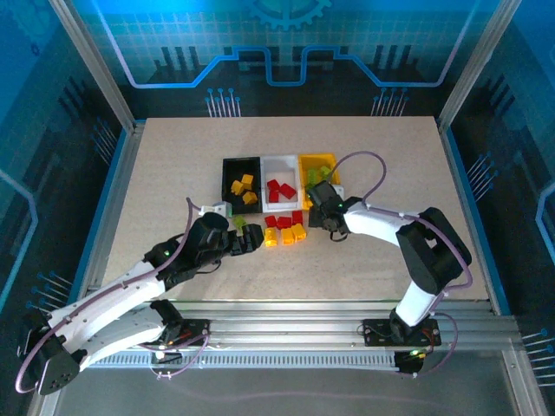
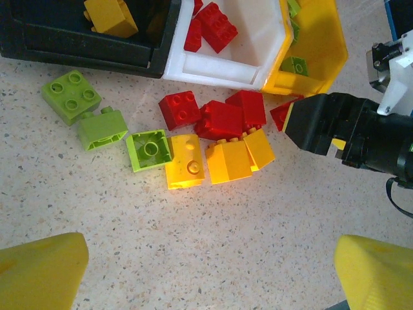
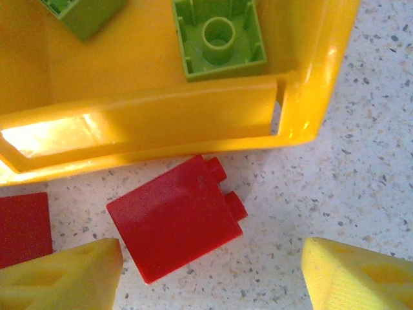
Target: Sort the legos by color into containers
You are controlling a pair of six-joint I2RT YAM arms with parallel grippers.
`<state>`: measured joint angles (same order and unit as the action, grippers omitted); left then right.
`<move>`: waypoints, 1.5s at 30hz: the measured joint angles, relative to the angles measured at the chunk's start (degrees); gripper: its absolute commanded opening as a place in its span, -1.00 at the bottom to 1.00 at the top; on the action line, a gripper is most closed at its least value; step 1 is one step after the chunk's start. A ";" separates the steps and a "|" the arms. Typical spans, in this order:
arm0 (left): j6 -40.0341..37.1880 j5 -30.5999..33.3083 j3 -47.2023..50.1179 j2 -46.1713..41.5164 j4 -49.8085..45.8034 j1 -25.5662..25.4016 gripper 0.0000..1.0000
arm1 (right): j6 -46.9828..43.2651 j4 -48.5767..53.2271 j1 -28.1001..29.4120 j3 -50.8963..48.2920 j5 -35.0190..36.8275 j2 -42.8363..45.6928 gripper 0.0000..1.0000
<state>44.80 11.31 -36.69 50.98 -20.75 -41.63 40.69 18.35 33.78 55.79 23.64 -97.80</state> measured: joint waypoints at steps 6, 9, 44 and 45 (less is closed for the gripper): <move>-0.02 0.02 0.13 0.00 -0.24 0.00 0.98 | -3.02 -1.70 -0.92 2.43 -1.36 -4.13 0.30; 0.00 0.02 0.20 0.00 -0.42 0.00 0.98 | -4.22 -2.08 -0.92 2.45 -1.62 -4.72 0.12; 1.68 3.43 3.67 -4.98 -7.58 0.00 0.98 | -7.28 9.51 7.34 40.19 -2.01 -17.99 0.09; 1.68 3.45 3.67 -5.31 -7.76 0.00 0.98 | -6.97 10.08 6.97 41.66 -1.95 -19.37 0.20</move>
<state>46.48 14.76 -33.01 45.67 -28.51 -41.63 33.71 28.42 40.75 97.45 21.69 -117.16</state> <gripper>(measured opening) 0.988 0.516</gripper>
